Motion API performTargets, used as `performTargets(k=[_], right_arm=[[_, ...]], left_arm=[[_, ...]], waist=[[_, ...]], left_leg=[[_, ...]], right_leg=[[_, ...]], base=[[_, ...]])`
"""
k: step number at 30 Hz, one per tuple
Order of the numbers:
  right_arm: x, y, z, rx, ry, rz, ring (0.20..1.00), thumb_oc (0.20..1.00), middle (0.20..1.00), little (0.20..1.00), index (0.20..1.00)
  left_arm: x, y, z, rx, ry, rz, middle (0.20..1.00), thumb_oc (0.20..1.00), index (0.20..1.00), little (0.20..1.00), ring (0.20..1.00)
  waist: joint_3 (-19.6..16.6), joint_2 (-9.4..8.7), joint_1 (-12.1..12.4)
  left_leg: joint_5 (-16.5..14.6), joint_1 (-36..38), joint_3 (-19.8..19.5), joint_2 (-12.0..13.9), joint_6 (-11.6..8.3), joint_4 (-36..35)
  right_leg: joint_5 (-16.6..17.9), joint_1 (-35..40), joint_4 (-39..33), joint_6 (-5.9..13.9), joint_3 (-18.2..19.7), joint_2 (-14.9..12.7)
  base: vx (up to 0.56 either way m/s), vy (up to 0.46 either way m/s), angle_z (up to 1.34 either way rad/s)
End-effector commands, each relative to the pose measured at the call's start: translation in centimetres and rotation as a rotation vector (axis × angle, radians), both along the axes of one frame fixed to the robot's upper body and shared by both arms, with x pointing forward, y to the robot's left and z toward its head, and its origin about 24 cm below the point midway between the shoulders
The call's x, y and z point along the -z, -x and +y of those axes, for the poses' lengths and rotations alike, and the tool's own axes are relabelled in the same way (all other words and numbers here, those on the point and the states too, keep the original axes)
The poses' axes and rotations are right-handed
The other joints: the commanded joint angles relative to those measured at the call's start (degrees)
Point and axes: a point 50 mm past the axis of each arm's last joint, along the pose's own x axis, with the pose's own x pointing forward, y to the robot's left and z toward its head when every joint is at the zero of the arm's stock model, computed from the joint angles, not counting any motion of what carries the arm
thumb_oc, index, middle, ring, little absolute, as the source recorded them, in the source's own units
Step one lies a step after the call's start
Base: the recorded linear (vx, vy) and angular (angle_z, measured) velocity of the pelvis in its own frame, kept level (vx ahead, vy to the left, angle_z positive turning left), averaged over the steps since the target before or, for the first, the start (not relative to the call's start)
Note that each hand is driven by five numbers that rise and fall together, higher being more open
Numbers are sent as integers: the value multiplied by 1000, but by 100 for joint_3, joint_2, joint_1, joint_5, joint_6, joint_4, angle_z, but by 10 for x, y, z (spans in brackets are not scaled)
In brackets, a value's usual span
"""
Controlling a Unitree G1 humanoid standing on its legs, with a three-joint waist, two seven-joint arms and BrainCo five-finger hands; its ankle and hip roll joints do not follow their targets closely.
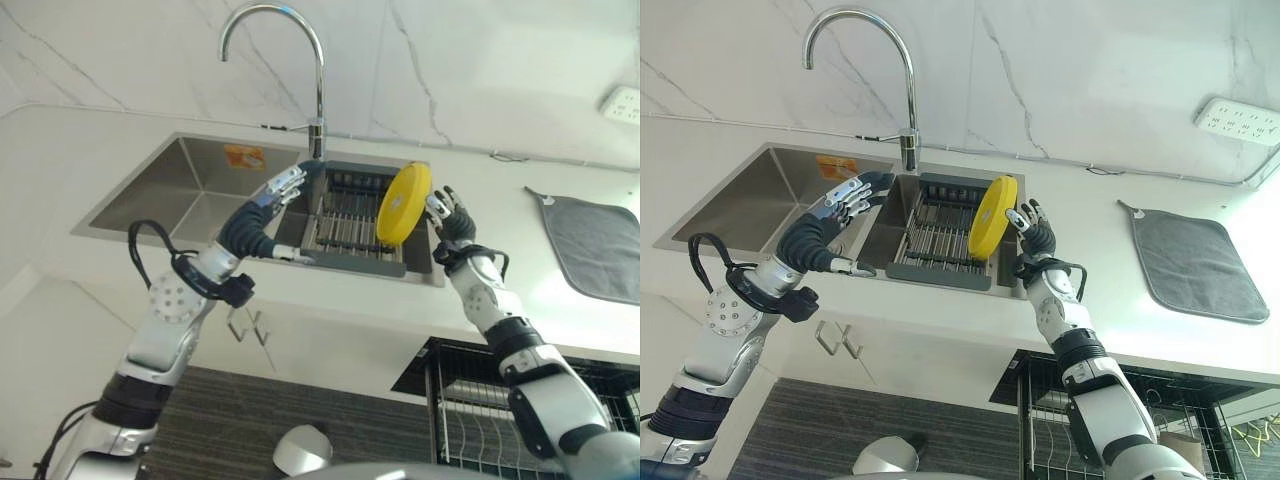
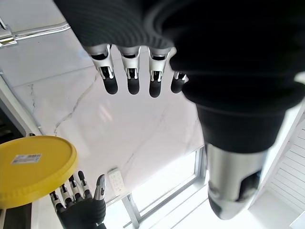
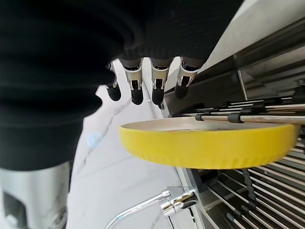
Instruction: Place the dishes in the dishwasher.
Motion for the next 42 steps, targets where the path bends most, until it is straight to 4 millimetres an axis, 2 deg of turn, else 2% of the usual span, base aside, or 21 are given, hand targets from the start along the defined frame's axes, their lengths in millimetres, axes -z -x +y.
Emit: performTargets(k=[1,7,11,22,24,28,32,42], right_arm=[[-17,-9,-2,-18,11,-57,1000,1000,1000,1000,1000],[-9,-8,-1,-38,25,-17,1000,1000,1000,1000,1000],[-1,-5,-2,-31,27,14,1000,1000,1000,1000,1000],[3,-5,-11,-16,31,35,1000,1000,1000,1000,1000],[6,-5,-12,-17,44,48,1000,1000,1000,1000,1000],[4,-7,-15,-5,76,56,1000,1000,1000,1000,1000],[-6,-12,-19,-11,137,33,1000,1000,1000,1000,1000],[-3,-11,-28,9,158,62,1000,1000,1000,1000,1000]], left_arm=[[-5,3,0,38,20,-17,1000,1000,1000,1000,1000],[-6,3,-3,66,36,-14,1000,1000,1000,1000,1000],[-12,5,-2,60,91,-62,1000,1000,1000,1000,1000],[-15,7,0,61,91,-85,1000,1000,1000,1000,1000],[-15,7,2,12,104,-92,1000,1000,1000,1000,1000],[-15,7,8,-30,133,-104,1000,1000,1000,1000,1000],[-15,8,10,-35,129,-113,1000,1000,1000,1000,1000],[-11,8,19,-102,96,-91,1000,1000,1000,1000,1000]], waist=[[-532,121,177],[-532,125,141],[-516,60,115],[-479,22,152],[-476,7,171],[-452,-30,194],[-429,-61,232],[-380,-106,284]], left_leg=[[-86,349,548,549,42,-414],[-93,385,517,534,53,-414],[-96,384,503,526,32,-414],[-97,423,510,540,4,-414],[-95,416,505,524,4,-414],[-83,407,500,517,-4,-414],[-68,369,476,504,-24,-414],[-72,371,427,487,-39,-414]], right_leg=[[110,5,141,209,116,-360],[83,8,167,200,175,-342],[61,22,141,165,251,-288],[83,70,124,171,191,-302],[96,73,118,178,158,-306],[120,111,90,181,129,-307],[126,127,60,189,122,-299],[127,146,51,210,108,-296]], base=[[0,0,0],[26,4,0],[32,-1,2],[2,6,0],[22,37,1],[0,0,0],[6,9,0],[15,5,0]])
